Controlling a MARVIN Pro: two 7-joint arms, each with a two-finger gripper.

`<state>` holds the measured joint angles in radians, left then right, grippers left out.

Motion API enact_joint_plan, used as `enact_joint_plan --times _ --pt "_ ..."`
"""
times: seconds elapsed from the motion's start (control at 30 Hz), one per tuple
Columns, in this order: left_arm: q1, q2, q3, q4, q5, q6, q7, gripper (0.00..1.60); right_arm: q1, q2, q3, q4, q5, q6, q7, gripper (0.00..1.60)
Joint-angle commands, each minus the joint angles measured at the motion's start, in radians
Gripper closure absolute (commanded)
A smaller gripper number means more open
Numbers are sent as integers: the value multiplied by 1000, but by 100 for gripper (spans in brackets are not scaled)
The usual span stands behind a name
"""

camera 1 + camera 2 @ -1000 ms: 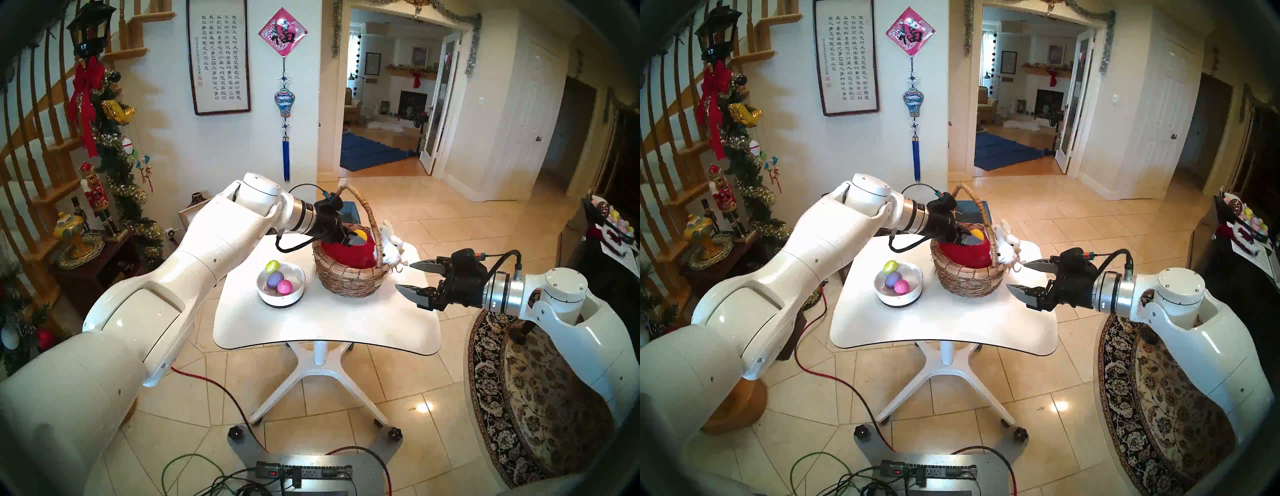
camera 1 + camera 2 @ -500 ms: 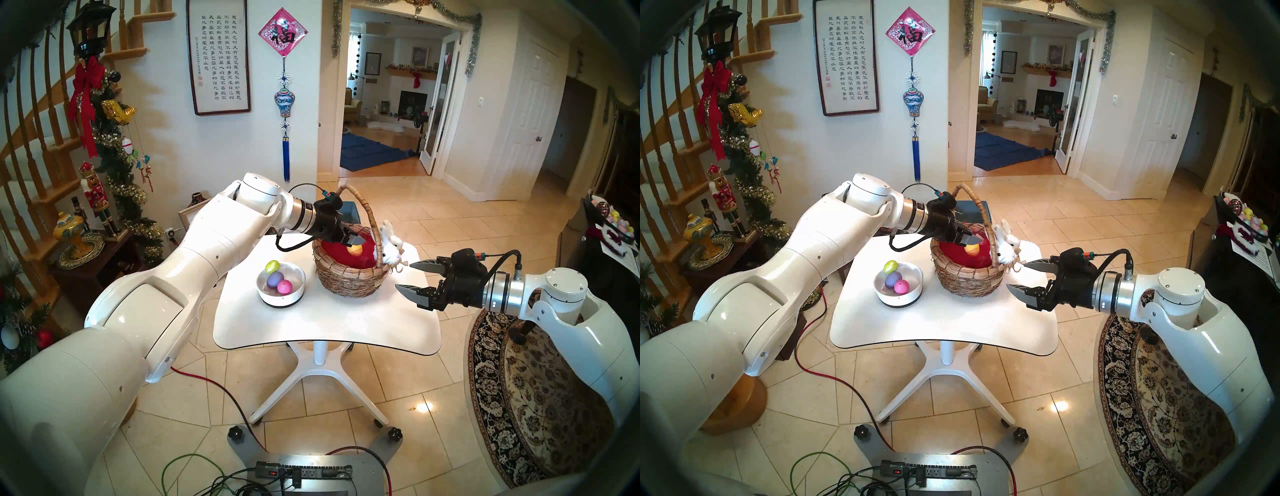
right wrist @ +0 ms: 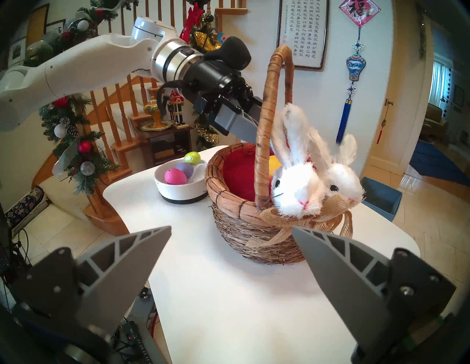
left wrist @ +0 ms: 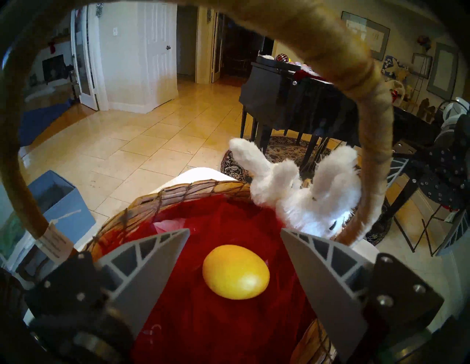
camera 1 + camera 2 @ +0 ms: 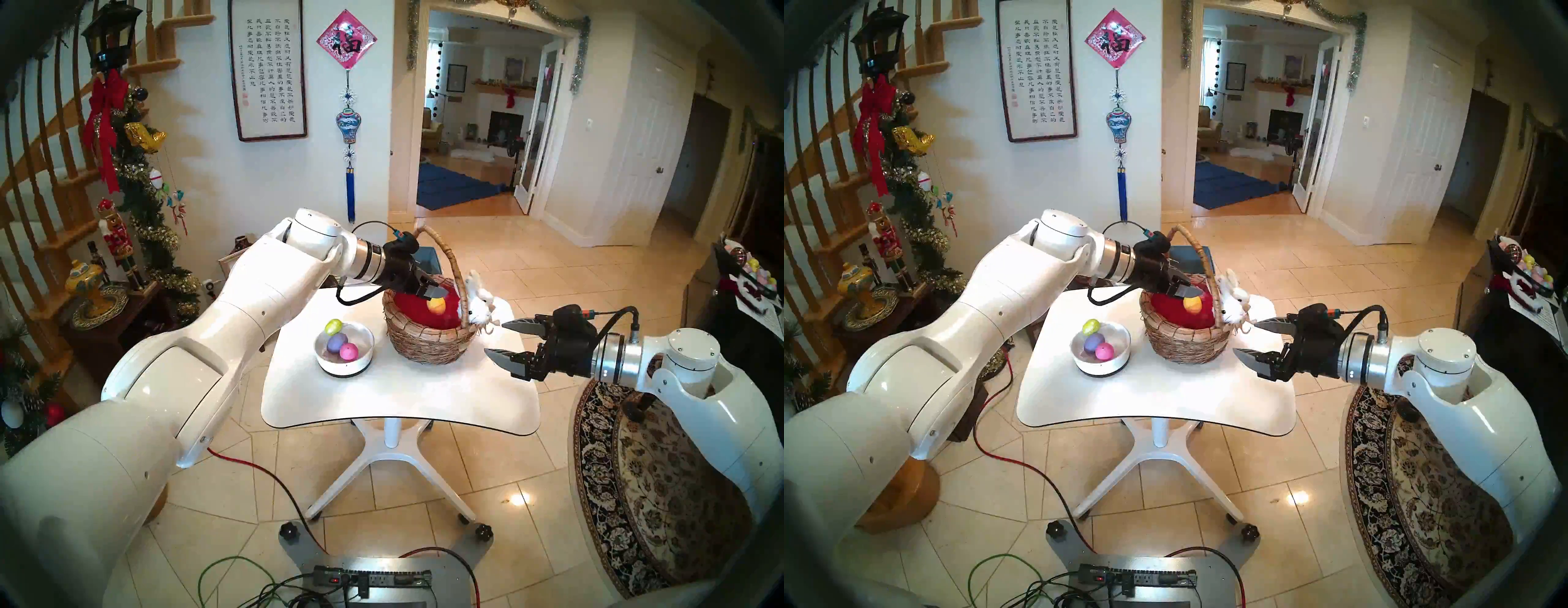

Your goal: Put easter egg into basket

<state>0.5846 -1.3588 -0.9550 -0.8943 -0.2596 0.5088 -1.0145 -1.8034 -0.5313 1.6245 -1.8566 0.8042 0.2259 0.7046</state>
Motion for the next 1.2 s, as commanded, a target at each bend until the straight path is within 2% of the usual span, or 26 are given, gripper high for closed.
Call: enact_joint_plan --times 0.0,0.27,0.5,0.57,0.73,0.97,1.17 --pt "-5 58 -23 -21 -3 -12 -13 21 2 2 9 -1 1 -2 -1 0" --pt "34 146 -79 -104 -34 -8 -45 18 3 2 8 -1 1 -2 -1 0" --pt "89 224 -139 -206 -78 25 -88 15 3 2 8 -1 1 -2 -1 0" --pt "111 247 -158 -242 -90 39 -95 0 3 2 8 -1 1 -2 -1 0" --pt "153 282 -188 -293 -113 71 -111 0 3 2 8 -1 1 -2 -1 0" --pt "287 363 -255 -436 -146 128 -101 0 3 2 8 -1 1 -2 -1 0" --pt "357 406 -280 -507 -141 124 -67 0 3 3 8 -1 1 -2 -1 0"
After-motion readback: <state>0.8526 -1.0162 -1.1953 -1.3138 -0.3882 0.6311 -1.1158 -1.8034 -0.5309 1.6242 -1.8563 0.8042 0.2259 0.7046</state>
